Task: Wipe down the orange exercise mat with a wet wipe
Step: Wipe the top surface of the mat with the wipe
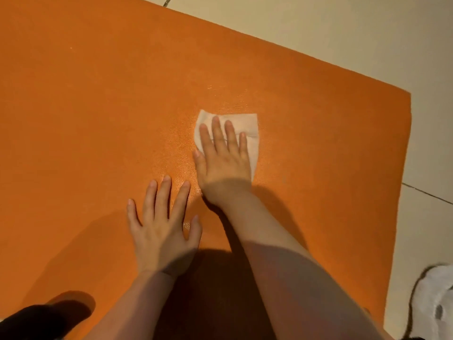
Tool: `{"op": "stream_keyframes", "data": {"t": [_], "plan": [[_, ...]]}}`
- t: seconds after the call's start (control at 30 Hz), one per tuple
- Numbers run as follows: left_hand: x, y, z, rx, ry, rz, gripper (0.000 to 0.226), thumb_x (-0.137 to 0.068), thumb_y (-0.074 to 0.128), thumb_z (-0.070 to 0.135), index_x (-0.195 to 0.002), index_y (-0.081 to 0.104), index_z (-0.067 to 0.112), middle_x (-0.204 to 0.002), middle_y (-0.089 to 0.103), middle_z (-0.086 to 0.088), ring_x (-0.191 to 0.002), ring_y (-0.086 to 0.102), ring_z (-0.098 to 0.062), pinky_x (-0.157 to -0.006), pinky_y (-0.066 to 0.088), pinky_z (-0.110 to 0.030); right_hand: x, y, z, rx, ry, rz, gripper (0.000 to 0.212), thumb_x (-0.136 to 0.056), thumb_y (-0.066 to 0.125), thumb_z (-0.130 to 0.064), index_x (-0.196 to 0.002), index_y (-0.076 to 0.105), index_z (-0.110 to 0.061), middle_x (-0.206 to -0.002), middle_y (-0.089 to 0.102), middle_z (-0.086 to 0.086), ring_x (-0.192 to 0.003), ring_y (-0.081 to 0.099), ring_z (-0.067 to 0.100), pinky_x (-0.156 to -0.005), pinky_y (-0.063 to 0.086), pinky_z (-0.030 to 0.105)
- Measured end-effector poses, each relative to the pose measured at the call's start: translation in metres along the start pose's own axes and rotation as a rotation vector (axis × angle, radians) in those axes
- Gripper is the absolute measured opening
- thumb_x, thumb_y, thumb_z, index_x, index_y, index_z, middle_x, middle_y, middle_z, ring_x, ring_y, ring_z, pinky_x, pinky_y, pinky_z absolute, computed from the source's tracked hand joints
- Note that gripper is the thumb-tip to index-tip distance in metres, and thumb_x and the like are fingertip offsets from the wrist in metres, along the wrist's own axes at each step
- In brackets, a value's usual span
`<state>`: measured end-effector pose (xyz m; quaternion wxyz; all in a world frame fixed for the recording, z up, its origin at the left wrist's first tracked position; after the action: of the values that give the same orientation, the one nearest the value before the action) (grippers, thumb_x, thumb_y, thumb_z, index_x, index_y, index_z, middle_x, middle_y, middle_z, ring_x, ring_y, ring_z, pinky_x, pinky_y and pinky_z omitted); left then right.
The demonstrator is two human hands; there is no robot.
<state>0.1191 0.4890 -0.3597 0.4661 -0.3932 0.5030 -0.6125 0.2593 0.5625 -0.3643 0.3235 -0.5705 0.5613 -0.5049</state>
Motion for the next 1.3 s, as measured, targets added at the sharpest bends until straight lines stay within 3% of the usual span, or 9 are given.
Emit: {"op": "stream_keyframes", "data": {"t": [0.13, 0.33, 0.53, 0.63, 0.77, 0.83, 0.97, 1.13, 1.3], "plan": [[0.000, 0.003, 0.000, -0.028, -0.002, -0.016, 0.060, -0.089, 0.038, 0.046, -0.145, 0.045, 0.024, -0.154, 0.039, -0.012, -0.145, 0.028, -0.031, -0.113, 0.014, -0.063, 0.002, -0.005, 0.017, -0.004, -0.132, -0.002, 0.060, -0.101, 0.014, -0.053, -0.156, 0.012, -0.030, -0.165, 0.001, -0.003, -0.151, -0.005, 0.016, -0.119, -0.014, 0.035], [-0.001, 0.002, 0.001, -0.001, -0.011, 0.022, 0.058, -0.087, 0.040, 0.043, -0.142, 0.047, 0.025, -0.153, 0.041, -0.011, -0.144, 0.032, -0.033, -0.113, 0.016, -0.065, 0.044, -0.042, 0.162, 0.002, 0.473, 0.159, 0.069, -0.096, 0.012, -0.058, -0.157, 0.012, -0.025, -0.165, 0.002, 0.004, -0.152, -0.002, 0.022, -0.122, -0.004, 0.043], [-0.001, 0.005, 0.002, -0.015, 0.008, 0.064, 0.059, -0.087, 0.039, 0.043, -0.144, 0.039, 0.027, -0.153, 0.041, -0.010, -0.144, 0.029, -0.031, -0.112, 0.014, -0.063, 0.051, -0.033, 0.151, -0.048, 0.707, 0.226, 0.058, -0.105, 0.018, -0.042, -0.158, 0.010, -0.020, -0.165, -0.001, 0.009, -0.151, -0.004, 0.028, -0.121, -0.005, 0.047], [-0.001, 0.005, 0.004, -0.031, 0.037, 0.087, 0.058, -0.088, 0.041, 0.041, -0.144, 0.041, 0.024, -0.152, 0.042, -0.011, -0.143, 0.031, -0.032, -0.111, 0.016, -0.065, 0.024, -0.016, 0.087, -0.005, 0.507, 0.202, 0.058, -0.103, 0.013, -0.041, -0.158, 0.011, -0.022, -0.165, 0.000, 0.007, -0.152, -0.002, 0.026, -0.120, -0.008, 0.041], [0.000, 0.006, 0.003, -0.040, 0.027, 0.050, 0.060, -0.084, 0.041, 0.041, -0.142, 0.042, 0.026, -0.154, 0.040, -0.009, -0.144, 0.030, -0.031, -0.112, 0.014, -0.062, 0.018, 0.003, 0.000, -0.043, 0.055, 0.200, 0.056, -0.100, 0.027, -0.042, -0.148, 0.043, -0.018, -0.156, 0.035, 0.009, -0.147, 0.027, 0.029, -0.120, 0.011, 0.047], [0.000, 0.007, 0.002, -0.015, 0.025, 0.023, 0.060, -0.085, 0.041, 0.043, -0.142, 0.046, 0.026, -0.154, 0.040, -0.009, -0.145, 0.029, -0.031, -0.113, 0.013, -0.061, 0.030, 0.008, 0.008, -0.019, 0.031, 0.179, 0.056, -0.100, 0.028, -0.046, -0.148, 0.044, -0.021, -0.156, 0.036, 0.006, -0.146, 0.029, 0.026, -0.120, 0.012, 0.046], [-0.001, 0.003, 0.004, 0.049, 0.019, -0.034, 0.058, -0.092, 0.037, 0.047, -0.145, 0.046, 0.029, -0.156, 0.038, -0.006, -0.147, 0.025, -0.028, -0.116, 0.008, -0.058, 0.092, -0.003, 0.089, -0.014, 0.429, 0.156, 0.067, -0.095, 0.009, -0.058, -0.156, 0.019, -0.030, -0.165, 0.009, -0.001, -0.152, 0.003, 0.018, -0.120, -0.006, 0.039], [0.009, -0.012, -0.020, 0.392, 0.055, -0.097, 0.056, -0.096, 0.035, 0.048, -0.151, 0.031, 0.035, -0.160, 0.024, 0.006, -0.150, 0.001, -0.004, -0.121, -0.001, -0.043, 0.175, -0.007, 0.124, -0.079, 0.744, 0.146, 0.068, -0.097, 0.005, -0.053, -0.158, 0.007, -0.025, -0.165, -0.003, 0.003, -0.151, -0.007, 0.020, -0.120, -0.007, 0.043], [0.035, -0.032, -0.118, 0.089, -0.125, -0.014, 0.058, -0.096, 0.029, 0.047, -0.146, 0.047, 0.023, -0.154, 0.038, -0.006, -0.147, 0.021, -0.025, -0.115, 0.009, -0.060, 0.131, 0.008, 0.065, -0.130, 0.809, 0.193, 0.056, -0.105, 0.014, -0.039, -0.158, 0.005, -0.022, -0.165, -0.005, 0.005, -0.151, -0.009, 0.025, -0.120, -0.009, 0.046]]}}
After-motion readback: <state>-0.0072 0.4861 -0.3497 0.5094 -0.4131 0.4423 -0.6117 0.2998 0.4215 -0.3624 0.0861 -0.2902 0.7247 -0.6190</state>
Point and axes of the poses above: each hand's wrist, its own x-axis away from the middle knuckle, its own y-axis out of the palm, z = x × y, the point moved 7 cm from there along -x, towards the middle knuckle
